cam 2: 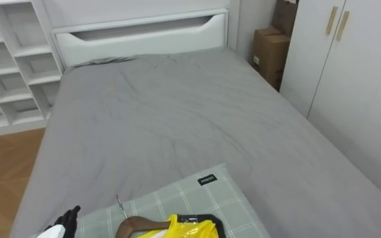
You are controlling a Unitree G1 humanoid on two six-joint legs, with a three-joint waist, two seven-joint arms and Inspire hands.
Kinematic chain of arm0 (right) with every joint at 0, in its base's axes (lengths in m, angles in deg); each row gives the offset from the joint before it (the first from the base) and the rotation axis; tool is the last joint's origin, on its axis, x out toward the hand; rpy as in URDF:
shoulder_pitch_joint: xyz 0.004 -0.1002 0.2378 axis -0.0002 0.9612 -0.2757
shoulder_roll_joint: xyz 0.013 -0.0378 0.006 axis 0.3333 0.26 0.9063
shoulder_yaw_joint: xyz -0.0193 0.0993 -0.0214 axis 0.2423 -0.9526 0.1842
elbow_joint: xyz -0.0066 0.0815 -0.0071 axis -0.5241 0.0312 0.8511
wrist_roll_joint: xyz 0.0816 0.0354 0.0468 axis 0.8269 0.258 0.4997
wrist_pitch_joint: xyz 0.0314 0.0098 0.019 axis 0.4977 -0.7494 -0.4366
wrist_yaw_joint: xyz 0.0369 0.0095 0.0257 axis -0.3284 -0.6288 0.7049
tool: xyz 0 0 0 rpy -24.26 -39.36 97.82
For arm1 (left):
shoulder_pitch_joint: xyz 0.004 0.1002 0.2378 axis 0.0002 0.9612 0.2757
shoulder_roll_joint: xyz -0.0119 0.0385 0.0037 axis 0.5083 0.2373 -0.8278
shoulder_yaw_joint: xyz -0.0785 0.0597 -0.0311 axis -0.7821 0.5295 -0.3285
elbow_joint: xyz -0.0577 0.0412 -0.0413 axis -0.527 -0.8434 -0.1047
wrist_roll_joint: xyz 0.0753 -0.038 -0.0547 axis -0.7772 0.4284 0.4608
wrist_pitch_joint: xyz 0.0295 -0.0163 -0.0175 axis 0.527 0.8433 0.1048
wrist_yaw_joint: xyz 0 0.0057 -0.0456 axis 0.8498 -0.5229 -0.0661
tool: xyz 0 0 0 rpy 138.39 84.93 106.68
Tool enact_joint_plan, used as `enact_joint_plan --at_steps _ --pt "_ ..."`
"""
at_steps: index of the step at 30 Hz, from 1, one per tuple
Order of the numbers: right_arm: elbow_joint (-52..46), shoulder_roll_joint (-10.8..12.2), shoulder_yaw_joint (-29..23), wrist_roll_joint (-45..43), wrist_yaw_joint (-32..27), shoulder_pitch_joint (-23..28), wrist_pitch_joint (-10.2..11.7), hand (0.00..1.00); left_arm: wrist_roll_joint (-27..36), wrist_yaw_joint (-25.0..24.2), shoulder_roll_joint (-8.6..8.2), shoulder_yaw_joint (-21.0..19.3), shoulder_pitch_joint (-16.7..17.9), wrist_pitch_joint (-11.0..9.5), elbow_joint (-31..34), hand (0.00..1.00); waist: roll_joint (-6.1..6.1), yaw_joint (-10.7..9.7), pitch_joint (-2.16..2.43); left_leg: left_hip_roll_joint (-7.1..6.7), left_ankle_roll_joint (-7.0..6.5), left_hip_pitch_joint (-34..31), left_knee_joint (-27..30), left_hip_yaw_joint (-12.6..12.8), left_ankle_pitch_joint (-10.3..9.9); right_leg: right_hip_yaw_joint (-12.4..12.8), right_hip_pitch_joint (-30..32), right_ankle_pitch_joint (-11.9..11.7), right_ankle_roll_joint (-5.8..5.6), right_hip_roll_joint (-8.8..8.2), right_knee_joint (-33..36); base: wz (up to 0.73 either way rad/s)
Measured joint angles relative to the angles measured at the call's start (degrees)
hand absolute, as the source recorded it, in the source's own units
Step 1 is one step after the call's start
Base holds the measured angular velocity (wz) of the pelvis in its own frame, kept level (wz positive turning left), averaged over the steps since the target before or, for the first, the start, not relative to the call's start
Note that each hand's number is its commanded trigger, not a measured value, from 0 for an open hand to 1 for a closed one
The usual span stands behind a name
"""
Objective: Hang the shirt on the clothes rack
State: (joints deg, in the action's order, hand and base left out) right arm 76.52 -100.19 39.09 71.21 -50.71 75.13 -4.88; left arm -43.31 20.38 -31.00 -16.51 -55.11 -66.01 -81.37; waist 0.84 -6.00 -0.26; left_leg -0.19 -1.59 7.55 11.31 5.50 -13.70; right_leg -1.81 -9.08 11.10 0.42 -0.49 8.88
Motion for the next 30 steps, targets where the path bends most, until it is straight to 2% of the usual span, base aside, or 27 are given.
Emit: enact_joint_plan --at_steps 4,11,19,21,23,26,30 --pt "0.04 0.01 0.21 -0.14 -0.01 0.06 0.16 0.00 -0.02 -0.15 -0.02 -0.02 0.01 0.00 -0.27 0.00 -0.15 0.00 0.15 0.00 0.00 -0.03 -0.03 -0.03 0.00 0.02 0.02 -0.01 -0.01 0.01 -0.01 0.00" --pt "0.26 0.07 0.23 -0.12 0.03 0.07 0.42 0.00 0.00 0.26 -0.16 -0.01 0.00 -0.57 -0.44 0.00 -0.57 -0.17 0.06 -0.01 0.01 0.01 -0.50 -0.02 0.03 0.05 0.03 -0.03 -0.02 0.06 -0.02 0.00" --pt "0.25 0.31 1.94 -0.04 -0.01 -0.07 1.55 0.00 1.20 1.58 -0.28 1.27 -0.41 -1.14 -5.32 0.00 -1.49 -0.27 -0.06 -0.08 -0.01 -0.17 -0.41 -0.09 0.04 0.00 0.23 -0.03 -0.03 -0.05 -0.09 0.00" --pt "0.17 0.54 2.15 -0.05 -0.04 -0.29 1.58 0.00 2.74 1.87 -0.61 1.28 -0.44 -1.65 -5.68 0.00 -1.68 -0.19 0.16 -0.07 -0.02 -1.05 -0.25 -0.08 0.05 0.00 1.10 -0.05 -0.05 -0.05 0.09 0.00" --pt "0.25 0.56 2.81 -0.14 -0.10 -0.68 1.59 0.00 2.83 1.97 -0.86 1.29 -0.69 -2.12 -5.68 0.00 -1.71 -0.16 0.15 -0.04 -0.04 -2.00 0.08 -0.09 0.06 0.00 1.83 -0.16 -0.10 -0.03 0.20 0.00" --pt "0.46 0.51 3.65 -0.27 -0.19 -1.57 1.59 0.00 3.27 2.00 -1.49 1.41 -2.40 -2.35 -5.68 0.00 -1.82 -0.09 0.16 -0.03 -0.21 -3.75 0.48 -0.13 0.20 -0.06 3.63 -0.35 -0.13 -0.04 0.92 0.00" --pt "0.54 0.51 4.78 -0.30 -0.20 -2.59 1.56 0.00 4.46 2.17 -1.50 2.28 -5.72 -3.32 -6.54 0.00 -1.63 0.02 0.09 -0.17 -0.40 -5.65 0.49 -0.14 0.70 -0.04 5.38 -0.75 -0.24 -0.18 0.88 0.00"
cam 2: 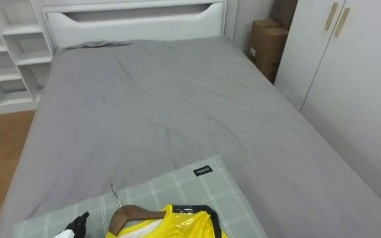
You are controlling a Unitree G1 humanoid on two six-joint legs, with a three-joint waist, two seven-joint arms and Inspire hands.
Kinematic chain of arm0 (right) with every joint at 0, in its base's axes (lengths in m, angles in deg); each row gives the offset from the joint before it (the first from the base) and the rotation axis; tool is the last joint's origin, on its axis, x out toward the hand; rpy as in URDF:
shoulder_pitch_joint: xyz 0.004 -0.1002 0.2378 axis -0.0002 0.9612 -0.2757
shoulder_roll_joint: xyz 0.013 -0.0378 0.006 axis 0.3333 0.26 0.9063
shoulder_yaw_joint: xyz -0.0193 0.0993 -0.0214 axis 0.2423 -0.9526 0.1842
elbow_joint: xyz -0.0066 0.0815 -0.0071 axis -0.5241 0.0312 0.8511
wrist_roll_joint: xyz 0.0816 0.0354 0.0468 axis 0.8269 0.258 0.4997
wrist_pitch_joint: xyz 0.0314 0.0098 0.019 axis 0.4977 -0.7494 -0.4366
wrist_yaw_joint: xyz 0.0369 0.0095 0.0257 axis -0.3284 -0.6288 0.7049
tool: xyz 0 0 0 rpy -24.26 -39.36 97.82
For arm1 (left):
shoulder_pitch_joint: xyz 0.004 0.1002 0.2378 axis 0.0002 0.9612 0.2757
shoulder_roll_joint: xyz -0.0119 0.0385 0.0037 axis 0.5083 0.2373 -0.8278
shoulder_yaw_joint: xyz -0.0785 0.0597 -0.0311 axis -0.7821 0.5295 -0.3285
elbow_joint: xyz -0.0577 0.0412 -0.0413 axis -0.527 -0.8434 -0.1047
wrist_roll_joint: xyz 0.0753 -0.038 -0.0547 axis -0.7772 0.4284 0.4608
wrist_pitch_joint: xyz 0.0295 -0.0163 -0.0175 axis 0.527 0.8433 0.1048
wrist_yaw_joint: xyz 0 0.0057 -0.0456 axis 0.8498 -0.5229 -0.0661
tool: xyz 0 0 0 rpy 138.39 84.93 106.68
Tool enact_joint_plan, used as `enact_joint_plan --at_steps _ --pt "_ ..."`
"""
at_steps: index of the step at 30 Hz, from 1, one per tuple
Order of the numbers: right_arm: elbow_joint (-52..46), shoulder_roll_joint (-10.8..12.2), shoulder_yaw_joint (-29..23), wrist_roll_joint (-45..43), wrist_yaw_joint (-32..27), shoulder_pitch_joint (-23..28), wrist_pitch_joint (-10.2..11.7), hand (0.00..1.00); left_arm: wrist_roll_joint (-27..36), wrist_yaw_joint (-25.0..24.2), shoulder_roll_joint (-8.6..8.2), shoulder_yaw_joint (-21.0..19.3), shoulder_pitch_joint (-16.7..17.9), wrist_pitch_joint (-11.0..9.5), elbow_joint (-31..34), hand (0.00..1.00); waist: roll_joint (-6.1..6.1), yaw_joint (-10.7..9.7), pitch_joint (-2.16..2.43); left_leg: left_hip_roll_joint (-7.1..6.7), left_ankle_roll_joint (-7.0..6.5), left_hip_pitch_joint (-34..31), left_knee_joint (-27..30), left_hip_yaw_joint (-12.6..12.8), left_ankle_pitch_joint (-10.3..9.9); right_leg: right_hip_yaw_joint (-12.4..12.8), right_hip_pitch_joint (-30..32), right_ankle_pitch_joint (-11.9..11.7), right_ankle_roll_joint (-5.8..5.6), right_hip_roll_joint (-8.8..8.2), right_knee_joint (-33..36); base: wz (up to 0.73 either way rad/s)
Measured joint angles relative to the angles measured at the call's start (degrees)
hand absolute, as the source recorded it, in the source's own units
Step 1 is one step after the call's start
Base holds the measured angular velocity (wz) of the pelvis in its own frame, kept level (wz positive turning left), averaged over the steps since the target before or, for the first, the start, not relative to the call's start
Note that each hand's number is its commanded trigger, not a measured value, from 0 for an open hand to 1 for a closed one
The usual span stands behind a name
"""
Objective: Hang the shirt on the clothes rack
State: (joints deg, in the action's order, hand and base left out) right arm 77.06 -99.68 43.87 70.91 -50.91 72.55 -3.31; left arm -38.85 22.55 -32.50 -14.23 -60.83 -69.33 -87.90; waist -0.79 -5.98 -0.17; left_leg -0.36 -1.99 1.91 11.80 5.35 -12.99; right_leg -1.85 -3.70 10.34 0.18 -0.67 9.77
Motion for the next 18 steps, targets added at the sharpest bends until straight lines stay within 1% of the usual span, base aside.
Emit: enact_joint_plan --at_steps 2,5,6,10,12,14,16,18 --pt "0.00 0.00 0.15 0.00 0.00 -0.17 -0.04 0.00 0.03 -0.01 -0.01 0.00 -0.71 0.01 -0.43 0.00 0.02 -0.02 -0.01 -0.01 0.00 -0.55 0.00 0.02 0.02 0.03 0.67 -0.03 -0.01 -0.01 0.02 0.00" --pt "0.00 0.00 0.69 0.00 0.00 -0.38 -0.16 0.00 0.08 -0.05 -0.03 -0.01 -0.83 0.04 -0.53 0.00 0.00 0.00 -0.09 0.00 0.00 -0.80 -0.02 0.03 0.03 0.04 1.01 -0.03 0.00 -0.02 -0.10 0.00" --pt "0.15 -0.01 1.00 0.03 0.00 -0.57 -0.16 0.00 0.71 -0.11 -0.03 -0.01 -0.85 0.05 -0.62 0.00 0.01 0.00 -0.03 0.01 0.00 -1.07 -0.06 0.05 0.03 0.06 1.62 -0.03 0.00 -0.01 -0.05 0.00" --pt "1.97 0.02 2.28 0.04 0.18 -2.41 -0.20 0.00 1.21 -0.15 0.07 -0.09 -1.56 0.09 -0.96 0.00 -0.07 0.10 -0.11 0.00 0.00 -2.42 0.04 -0.24 0.09 0.00 2.59 -0.03 0.00 -0.04 -0.03 0.00" --pt "2.34 0.02 3.59 0.00 0.24 -3.38 -0.19 0.00 1.44 -0.20 0.23 -0.06 -2.07 0.08 -0.96 0.00 -0.42 0.06 -0.22 -0.02 0.00 -2.94 0.03 -0.30 0.25 -0.08 3.02 -0.03 0.01 -0.09 -0.01 0.02" --pt "2.41 -0.05 5.25 -0.30 0.25 -4.24 -0.20 0.00 2.47 -0.25 0.39 0.02 -2.89 0.10 -0.97 0.00 -0.60 0.16 -0.28 -0.02 0.02 -3.51 0.06 -0.40 0.31 -0.03 3.72 -0.06 0.05 -0.06 0.04 0.00" --pt "2.42 -0.03 6.85 -0.85 0.24 -5.06 -0.19 0.00 2.63 -0.30 0.73 0.64 -4.62 0.09 -1.65 0.00 -0.73 0.18 -0.37 -0.02 0.01 -3.76 0.06 -0.49 0.34 -0.02 3.87 -0.11 0.09 -0.06 0.01 0.00" --pt "2.26 0.02 7.27 -2.35 0.21 -5.54 -0.18 0.00 2.90 -0.30 1.02 1.10 -6.02 0.03 -1.84 0.00 -0.88 0.17 -0.46 -0.03 0.01 -4.12 0.05 -0.49 0.35 -0.03 4.24 -0.11 0.09 -0.07 0.02 0.00"
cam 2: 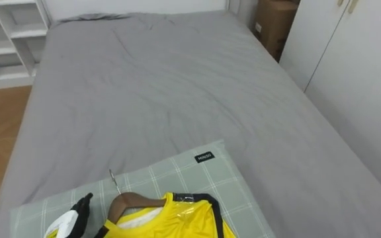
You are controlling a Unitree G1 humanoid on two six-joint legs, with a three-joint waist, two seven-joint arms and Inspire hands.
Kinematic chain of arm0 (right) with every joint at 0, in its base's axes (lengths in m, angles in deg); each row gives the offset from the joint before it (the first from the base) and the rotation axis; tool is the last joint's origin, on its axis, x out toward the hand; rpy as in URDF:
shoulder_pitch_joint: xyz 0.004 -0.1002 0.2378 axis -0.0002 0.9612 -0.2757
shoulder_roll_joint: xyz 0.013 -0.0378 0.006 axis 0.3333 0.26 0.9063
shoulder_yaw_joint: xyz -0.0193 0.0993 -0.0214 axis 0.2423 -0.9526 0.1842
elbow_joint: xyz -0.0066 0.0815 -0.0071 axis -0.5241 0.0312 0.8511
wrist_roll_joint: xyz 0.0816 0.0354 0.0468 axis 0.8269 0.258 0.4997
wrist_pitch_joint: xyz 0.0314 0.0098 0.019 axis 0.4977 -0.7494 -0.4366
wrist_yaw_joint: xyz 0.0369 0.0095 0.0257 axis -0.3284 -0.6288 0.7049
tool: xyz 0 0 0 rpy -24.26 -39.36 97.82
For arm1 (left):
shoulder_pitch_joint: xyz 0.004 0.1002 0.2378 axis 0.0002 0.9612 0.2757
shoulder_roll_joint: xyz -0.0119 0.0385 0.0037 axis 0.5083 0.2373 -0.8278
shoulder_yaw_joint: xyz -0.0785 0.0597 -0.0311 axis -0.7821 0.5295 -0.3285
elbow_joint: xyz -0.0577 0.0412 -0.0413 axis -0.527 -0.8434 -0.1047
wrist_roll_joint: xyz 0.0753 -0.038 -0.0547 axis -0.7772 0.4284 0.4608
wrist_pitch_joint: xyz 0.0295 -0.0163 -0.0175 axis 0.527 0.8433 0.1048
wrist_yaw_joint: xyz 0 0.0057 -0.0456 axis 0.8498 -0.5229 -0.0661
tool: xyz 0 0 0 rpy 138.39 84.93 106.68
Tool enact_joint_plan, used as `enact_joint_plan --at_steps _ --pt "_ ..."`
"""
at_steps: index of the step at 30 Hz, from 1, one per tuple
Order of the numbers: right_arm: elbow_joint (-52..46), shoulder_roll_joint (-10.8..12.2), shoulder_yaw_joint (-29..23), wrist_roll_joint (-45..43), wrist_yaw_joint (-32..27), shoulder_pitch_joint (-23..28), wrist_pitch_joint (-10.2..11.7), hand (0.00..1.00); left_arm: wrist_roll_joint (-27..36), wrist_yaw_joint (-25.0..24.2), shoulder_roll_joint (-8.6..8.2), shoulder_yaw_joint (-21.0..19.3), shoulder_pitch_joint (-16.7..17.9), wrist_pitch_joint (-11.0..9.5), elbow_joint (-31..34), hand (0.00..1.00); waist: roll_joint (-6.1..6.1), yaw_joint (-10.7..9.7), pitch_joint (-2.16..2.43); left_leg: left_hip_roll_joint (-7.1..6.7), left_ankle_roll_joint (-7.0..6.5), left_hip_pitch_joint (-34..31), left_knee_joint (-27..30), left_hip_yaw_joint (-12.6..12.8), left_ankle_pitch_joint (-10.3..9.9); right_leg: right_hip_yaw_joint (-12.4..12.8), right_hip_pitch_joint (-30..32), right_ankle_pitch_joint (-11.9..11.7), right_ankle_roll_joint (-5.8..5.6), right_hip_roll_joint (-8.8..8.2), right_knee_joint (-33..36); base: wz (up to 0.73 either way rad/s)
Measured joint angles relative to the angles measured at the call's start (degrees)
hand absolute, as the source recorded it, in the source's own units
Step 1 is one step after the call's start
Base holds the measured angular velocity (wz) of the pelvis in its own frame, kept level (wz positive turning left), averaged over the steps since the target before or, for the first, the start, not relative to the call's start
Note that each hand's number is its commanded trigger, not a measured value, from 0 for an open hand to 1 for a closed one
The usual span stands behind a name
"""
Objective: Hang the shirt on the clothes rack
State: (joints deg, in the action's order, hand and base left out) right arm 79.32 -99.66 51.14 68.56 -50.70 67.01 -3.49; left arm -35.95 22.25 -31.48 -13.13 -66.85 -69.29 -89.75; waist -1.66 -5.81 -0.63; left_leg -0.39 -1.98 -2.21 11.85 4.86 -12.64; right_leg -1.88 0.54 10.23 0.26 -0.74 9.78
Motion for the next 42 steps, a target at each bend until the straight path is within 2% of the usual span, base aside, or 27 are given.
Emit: enact_joint_plan --at_steps 2,4,17,23,29,42 --pt "0.03 0.05 0.53 -0.38 0.03 -0.61 0.00 0.00 -0.02 0.00 0.37 -0.01 -2.00 -0.26 -0.82 0.00 -0.37 0.09 -0.24 -0.03 -0.03 -0.32 -0.13 -0.01 0.29 -0.03 0.34 -0.06 0.02 -0.05 0.01 0.00" --pt "0.05 0.03 0.64 -0.37 0.00 -0.91 0.00 0.00 0.00 0.00 0.72 0.00 -3.25 -0.65 -1.97 0.00 -0.48 0.06 -0.25 -0.01 -0.02 -0.33 -0.17 -0.01 0.30 -0.03 0.45 -0.08 0.03 -0.02 -0.04 0.00" --pt "0.02 0.10 0.66 0.22 -0.60 -1.52 0.19 0.00 0.44 0.01 0.65 0.21 -4.65 -1.99 -2.42 0.00 -0.59 -0.15 -0.25 -0.02 -0.01 -1.71 -0.06 -0.34 0.30 -0.86 1.46 -0.08 0.03 -0.08 -0.02 0.02" --pt "-0.44 0.14 1.17 0.10 -0.56 -2.08 0.22 0.00 1.52 -0.03 0.34 2.35 -6.66 -2.29 -2.41 0.00 -0.63 -0.22 -0.22 -0.01 -0.05 -3.44 0.73 -0.24 0.33 -0.78 2.77 -0.28 0.03 -0.11 0.10 0.00" --pt "-0.60 0.15 1.17 0.22 -0.51 -2.02 0.36 0.00 6.00 -2.69 0.34 5.05 -6.83 -2.32 -2.33 0.00 -0.61 -0.37 -0.22 0.00 -0.05 -3.57 0.83 -0.30 0.33 -0.87 2.79 -0.28 0.03 -0.12 0.08 0.00" --pt "-0.58 0.23 1.80 0.08 1.38 -1.98 0.70 0.00 5.92 -4.86 0.30 6.29 -6.81 -2.32 -2.33 0.00 -0.47 -0.34 -0.23 0.02 -0.06 -3.67 0.90 -0.28 0.36 -1.04 2.83 -0.29 0.04 -0.14 0.09 0.00"
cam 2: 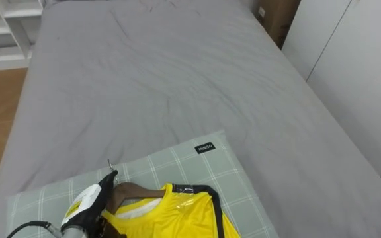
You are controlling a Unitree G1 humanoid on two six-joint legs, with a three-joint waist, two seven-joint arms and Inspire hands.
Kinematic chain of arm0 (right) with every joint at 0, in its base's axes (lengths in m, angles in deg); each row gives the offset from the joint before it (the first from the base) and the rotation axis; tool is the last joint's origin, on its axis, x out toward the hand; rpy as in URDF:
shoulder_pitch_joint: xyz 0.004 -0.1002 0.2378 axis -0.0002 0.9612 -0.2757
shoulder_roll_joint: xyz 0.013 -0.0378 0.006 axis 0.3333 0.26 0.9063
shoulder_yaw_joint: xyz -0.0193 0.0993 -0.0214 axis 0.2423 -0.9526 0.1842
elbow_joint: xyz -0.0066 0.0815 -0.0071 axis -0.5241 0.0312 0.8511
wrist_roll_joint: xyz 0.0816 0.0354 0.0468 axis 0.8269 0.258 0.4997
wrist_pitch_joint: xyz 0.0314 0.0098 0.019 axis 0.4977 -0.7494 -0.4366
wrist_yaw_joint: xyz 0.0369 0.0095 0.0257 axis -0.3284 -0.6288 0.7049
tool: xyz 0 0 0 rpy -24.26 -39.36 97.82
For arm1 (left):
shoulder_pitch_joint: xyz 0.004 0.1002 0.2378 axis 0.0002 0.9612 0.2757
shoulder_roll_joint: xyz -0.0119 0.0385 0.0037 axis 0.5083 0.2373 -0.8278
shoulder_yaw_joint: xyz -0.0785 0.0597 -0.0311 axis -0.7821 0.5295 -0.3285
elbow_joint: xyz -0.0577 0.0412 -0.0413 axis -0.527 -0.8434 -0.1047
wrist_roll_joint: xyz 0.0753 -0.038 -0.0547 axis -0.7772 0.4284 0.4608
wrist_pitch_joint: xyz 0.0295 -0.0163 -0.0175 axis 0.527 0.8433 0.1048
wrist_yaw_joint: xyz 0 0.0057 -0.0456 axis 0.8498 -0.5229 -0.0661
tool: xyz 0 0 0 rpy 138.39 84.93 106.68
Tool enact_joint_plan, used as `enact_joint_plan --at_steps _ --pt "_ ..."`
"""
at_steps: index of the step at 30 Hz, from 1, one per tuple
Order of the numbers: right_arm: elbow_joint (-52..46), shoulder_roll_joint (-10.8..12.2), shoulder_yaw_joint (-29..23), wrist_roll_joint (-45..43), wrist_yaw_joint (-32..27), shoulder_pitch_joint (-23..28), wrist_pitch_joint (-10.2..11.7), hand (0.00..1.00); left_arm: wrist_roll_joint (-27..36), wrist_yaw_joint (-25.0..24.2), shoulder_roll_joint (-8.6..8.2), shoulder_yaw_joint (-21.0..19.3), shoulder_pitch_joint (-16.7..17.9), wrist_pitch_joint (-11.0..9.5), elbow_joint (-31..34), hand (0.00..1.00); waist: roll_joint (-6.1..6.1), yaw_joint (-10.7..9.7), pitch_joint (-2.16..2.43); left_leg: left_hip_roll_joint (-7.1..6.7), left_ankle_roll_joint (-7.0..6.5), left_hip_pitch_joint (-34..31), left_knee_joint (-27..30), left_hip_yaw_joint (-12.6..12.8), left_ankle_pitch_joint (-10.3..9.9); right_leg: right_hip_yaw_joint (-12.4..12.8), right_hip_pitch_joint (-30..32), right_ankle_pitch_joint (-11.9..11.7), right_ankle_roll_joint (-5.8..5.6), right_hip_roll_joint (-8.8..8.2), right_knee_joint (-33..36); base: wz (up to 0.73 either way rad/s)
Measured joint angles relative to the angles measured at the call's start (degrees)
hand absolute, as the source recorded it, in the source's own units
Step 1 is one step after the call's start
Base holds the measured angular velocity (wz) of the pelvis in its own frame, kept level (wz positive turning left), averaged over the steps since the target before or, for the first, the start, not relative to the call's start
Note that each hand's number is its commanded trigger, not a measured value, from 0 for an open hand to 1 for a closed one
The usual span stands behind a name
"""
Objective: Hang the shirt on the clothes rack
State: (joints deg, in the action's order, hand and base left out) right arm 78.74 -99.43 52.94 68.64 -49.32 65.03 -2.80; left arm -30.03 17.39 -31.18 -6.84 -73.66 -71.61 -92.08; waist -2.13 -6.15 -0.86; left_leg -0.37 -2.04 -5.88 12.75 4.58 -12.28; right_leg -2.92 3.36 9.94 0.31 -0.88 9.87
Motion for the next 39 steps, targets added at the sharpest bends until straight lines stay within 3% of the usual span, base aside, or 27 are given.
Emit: enact_joint_plan --at_steps 19,26,29,39 --pt "0.72 0.13 0.10 -4.15 -0.19 -1.40 -0.23 0.00 1.40 -3.01 -0.62 1.55 -0.13 -1.10 -2.71 0.00 -0.37 -0.03 -0.32 -0.06 -0.06 -0.91 0.00 -0.20 0.16 -0.35 0.79 -0.08 0.01 -0.07 0.11 0.01" --pt "0.62 1.41 1.02 -4.15 -1.38 -1.93 -0.59 0.00 2.97 -2.94 -1.04 1.41 -2.50 -1.79 -6.16 0.00 -0.76 -0.01 -0.48 -0.04 -0.07 -1.52 0.05 -0.15 0.32 -0.34 1.42 -0.26 0.02 -0.05 0.16 0.00" --pt "0.71 1.55 2.29 -3.82 -1.43 -2.15 -0.62 0.00 3.57 -2.52 -0.57 1.37 -3.01 -2.91 -7.23 0.00 -1.42 0.18 -0.78 0.00 -0.06 -1.62 0.03 -0.08 0.52 -0.25 1.89 -0.26 0.02 -0.02 0.76 0.00" --pt "2.10 1.74 4.85 -4.23 -1.64 -4.54 -0.76 0.00 4.73 -2.01 0.12 1.03 -6.32 -3.80 -10.85 0.00 -2.10 0.28 -0.58 0.17 -0.15 -3.88 0.93 0.06 0.84 -0.22 4.12 -1.06 0.10 0.02 0.95 -0.01"
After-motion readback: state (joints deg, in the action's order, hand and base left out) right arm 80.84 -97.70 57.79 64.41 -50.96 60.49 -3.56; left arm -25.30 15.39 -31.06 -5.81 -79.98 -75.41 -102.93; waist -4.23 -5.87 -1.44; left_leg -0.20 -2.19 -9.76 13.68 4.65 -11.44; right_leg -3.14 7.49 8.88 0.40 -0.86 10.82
